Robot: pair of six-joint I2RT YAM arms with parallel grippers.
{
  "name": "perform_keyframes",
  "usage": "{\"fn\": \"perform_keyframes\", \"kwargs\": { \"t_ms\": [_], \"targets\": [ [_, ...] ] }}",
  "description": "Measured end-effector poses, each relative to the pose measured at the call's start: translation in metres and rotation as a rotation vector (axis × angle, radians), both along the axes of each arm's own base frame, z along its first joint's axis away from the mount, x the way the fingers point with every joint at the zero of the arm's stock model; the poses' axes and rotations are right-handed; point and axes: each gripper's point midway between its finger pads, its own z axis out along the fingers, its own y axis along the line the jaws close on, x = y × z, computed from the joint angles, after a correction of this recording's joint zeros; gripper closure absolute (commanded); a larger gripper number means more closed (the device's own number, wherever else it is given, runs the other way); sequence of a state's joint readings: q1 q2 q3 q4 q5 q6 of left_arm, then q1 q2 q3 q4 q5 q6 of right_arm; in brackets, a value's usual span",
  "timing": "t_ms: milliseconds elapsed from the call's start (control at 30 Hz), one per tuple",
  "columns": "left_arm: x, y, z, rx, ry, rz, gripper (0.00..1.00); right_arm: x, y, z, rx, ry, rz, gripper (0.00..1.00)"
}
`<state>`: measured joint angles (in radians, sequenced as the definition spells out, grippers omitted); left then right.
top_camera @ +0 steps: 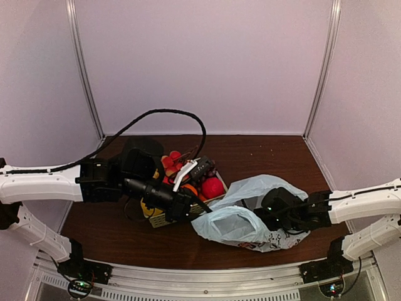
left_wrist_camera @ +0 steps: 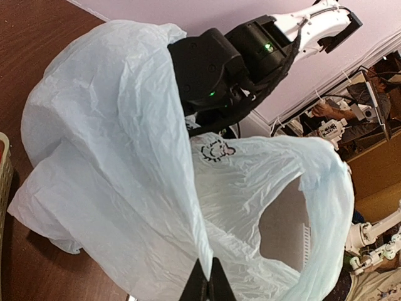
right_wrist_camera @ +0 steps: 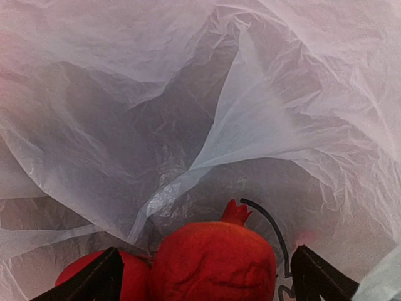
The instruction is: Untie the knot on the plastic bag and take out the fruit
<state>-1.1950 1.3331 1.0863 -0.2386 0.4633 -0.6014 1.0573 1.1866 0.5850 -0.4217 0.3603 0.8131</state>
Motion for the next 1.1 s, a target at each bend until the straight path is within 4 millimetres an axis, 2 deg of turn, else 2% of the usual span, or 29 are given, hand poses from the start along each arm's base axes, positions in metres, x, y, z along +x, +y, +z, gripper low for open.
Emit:
{"fn": "perform_keyframes", "kwargs": {
  "t_ms": [67,267,400,500,633,800,933,1100],
  "targets": [
    [0.0,0.0,0.0,0.001,0.0,0.002,1.0,0.001,0.003,-0.007,-0.005,0.015,0.009,0.14],
    [0.003,0.0,-0.001,0.004,-0.005,0.019,1.0,-0.002,0.007,-0.022,0.005,0.046,0.032,0.46],
    [0.008,0.001,-0.001,0.01,-0.015,0.047,1.0,-0.004,0.007,-0.011,0.041,0.036,0.037,0.53],
    [0.013,0.002,-0.006,0.032,-0.027,0.081,1.0,-0.004,0.006,0.014,0.104,-0.007,0.044,0.53],
    [0.02,0.001,-0.011,0.056,-0.039,0.114,1.0,-0.005,0.006,0.06,0.211,-0.088,0.07,0.53],
    [0.033,-0.014,-0.011,0.071,-0.053,0.146,1.0,-0.012,0.01,0.117,0.356,-0.182,0.144,0.52],
    [0.043,-0.024,-0.012,0.08,-0.069,0.179,1.0,-0.024,0.012,0.143,0.442,-0.21,0.221,0.5],
    [0.053,-0.044,-0.011,0.062,-0.077,0.193,1.0,-0.044,0.025,0.161,0.534,-0.208,0.358,0.49]
  ]
}}
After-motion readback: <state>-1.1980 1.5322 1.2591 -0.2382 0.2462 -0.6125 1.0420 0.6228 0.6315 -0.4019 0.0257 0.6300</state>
